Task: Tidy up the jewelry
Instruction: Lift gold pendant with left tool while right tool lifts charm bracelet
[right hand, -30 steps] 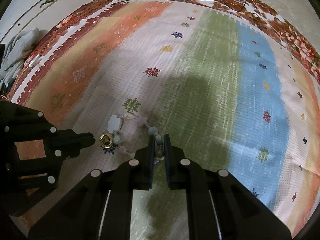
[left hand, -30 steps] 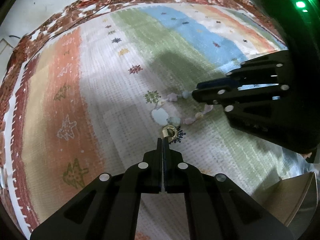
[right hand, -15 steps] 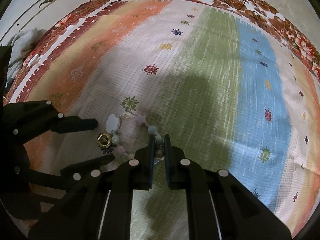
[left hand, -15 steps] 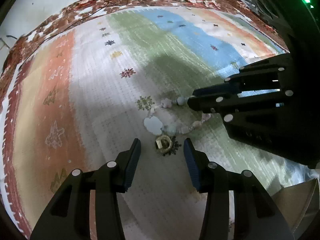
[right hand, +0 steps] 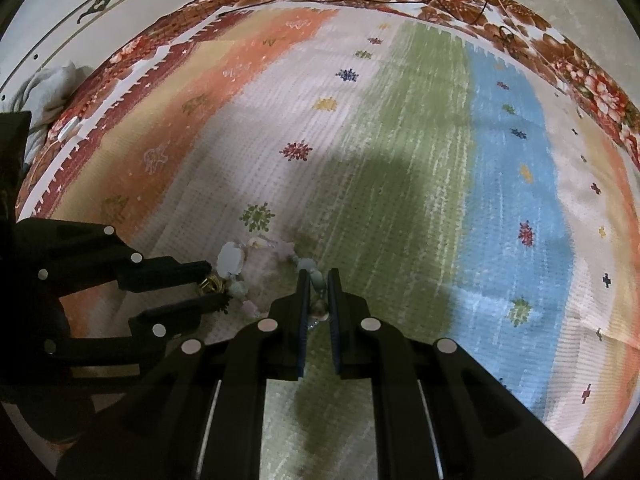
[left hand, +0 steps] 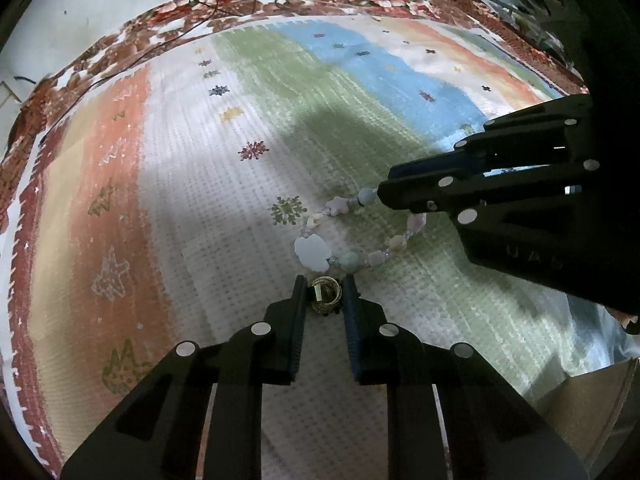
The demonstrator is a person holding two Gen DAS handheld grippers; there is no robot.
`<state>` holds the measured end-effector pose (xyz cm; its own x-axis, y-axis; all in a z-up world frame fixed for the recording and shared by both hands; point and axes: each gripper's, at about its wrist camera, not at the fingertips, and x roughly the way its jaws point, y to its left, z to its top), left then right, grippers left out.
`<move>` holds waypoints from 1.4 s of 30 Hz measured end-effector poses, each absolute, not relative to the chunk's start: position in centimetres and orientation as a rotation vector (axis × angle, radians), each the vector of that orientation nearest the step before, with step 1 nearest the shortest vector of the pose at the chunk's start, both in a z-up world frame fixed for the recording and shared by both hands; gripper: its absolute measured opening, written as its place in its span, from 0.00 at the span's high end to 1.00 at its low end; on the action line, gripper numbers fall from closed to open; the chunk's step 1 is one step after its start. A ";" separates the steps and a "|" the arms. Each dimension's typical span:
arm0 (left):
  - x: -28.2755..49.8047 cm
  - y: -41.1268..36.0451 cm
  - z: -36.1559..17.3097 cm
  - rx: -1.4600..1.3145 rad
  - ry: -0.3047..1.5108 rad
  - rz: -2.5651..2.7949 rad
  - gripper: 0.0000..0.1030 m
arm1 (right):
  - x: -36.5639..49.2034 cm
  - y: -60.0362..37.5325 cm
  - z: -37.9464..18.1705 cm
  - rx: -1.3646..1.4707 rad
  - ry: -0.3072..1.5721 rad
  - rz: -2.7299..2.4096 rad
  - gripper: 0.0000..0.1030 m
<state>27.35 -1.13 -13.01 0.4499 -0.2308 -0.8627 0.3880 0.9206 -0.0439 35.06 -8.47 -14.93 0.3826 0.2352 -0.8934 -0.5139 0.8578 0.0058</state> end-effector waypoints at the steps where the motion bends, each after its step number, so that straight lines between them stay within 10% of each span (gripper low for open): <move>1: 27.3 -1.1 -12.8 0.168 1.033 -0.387 0.84 | 35.0 -8.5 -14.7 -0.292 1.074 0.487 0.90; 42: 18.9 -2.3 -2.8 0.112 0.816 -0.347 0.83 | 23.5 -14.6 -4.9 -0.124 0.836 0.410 0.90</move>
<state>18.93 -2.27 -2.82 0.6321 -0.2604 -0.7298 0.3456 0.9377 -0.0353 23.48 -14.60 -4.86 0.5977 0.3041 -0.7418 -0.4004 0.9148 0.0525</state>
